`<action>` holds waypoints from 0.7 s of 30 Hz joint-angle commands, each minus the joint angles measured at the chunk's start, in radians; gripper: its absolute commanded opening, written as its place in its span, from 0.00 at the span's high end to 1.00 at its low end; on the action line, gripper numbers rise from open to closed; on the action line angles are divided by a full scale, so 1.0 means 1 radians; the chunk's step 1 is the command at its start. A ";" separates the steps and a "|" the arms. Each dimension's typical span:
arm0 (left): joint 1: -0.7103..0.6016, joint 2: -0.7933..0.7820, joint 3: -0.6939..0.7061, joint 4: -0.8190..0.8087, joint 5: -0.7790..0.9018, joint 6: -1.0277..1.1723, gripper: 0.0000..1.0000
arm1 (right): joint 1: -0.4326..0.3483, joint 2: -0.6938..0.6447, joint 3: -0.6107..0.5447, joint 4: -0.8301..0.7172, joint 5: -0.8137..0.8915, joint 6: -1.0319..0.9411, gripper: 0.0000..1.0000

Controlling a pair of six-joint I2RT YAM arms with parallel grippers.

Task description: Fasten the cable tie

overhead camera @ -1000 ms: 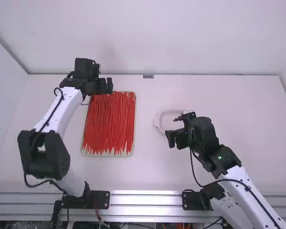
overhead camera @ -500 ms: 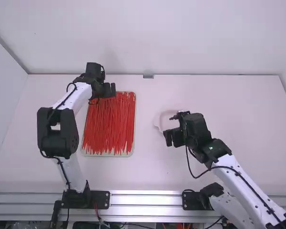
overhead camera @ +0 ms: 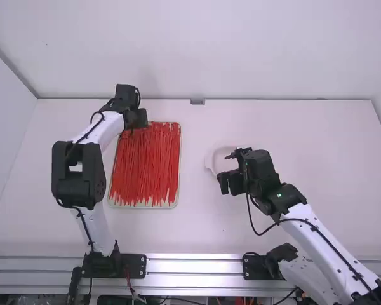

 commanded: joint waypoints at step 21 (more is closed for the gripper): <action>0.004 0.012 -0.146 0.120 -0.059 0.032 0.60 | 0.006 0.000 0.034 0.006 0.003 0.003 0.02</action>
